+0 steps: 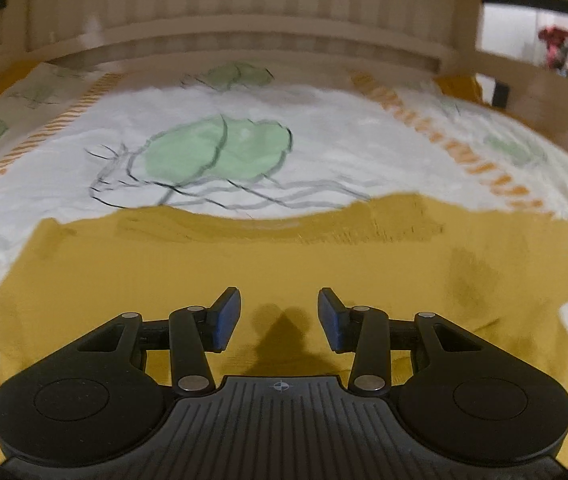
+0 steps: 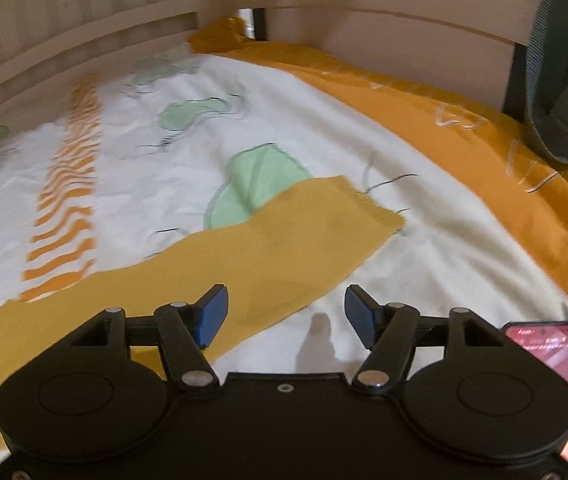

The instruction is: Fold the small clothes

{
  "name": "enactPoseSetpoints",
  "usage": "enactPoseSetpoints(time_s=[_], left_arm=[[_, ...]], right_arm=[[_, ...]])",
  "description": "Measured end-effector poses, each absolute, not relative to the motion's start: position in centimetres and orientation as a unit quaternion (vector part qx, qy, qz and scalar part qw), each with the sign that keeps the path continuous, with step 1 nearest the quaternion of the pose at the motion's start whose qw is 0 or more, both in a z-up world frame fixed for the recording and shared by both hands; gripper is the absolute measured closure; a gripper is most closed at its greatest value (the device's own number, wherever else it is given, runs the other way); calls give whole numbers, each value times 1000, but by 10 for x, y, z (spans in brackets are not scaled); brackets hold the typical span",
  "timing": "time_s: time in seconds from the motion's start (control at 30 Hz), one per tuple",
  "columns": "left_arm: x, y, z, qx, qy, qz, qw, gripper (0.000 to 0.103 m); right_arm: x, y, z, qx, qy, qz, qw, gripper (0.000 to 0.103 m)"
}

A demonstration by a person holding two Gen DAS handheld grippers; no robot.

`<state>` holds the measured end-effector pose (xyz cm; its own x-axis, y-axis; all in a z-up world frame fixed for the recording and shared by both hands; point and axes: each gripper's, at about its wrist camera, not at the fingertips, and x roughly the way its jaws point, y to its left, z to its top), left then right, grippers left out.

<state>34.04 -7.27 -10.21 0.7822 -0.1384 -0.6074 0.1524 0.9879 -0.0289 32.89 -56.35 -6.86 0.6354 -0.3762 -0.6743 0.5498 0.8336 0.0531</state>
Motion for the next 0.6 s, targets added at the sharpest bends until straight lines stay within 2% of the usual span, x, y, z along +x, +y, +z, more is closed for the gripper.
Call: enactPoseSetpoints(time_s=[0.13, 0.4, 0.47, 0.5, 0.53, 0.57, 0.6], left_arm=[[342, -86, -122, 38, 339, -75, 937, 62], [344, -87, -125, 47, 343, -76, 935, 61], [343, -88, -125, 46, 342, -76, 935, 61], [344, -88, -125, 47, 341, -76, 936, 61], [345, -88, -125, 47, 341, -76, 936, 61], [345, -88, -125, 47, 341, -76, 936, 61], [344, -88, -126, 48, 341, -76, 936, 61]], right_arm=[[331, -584, -80, 153, 341, -278, 885, 31], [334, -615, -96, 243, 313, -285, 873, 28], [337, -618, -97, 256, 305, -284, 872, 30], [338, -620, -96, 257, 304, -284, 872, 34], [341, -620, -95, 254, 304, -282, 874, 50], [346, -620, -93, 247, 308, -280, 875, 78], [350, -618, -90, 240, 310, -279, 877, 88]])
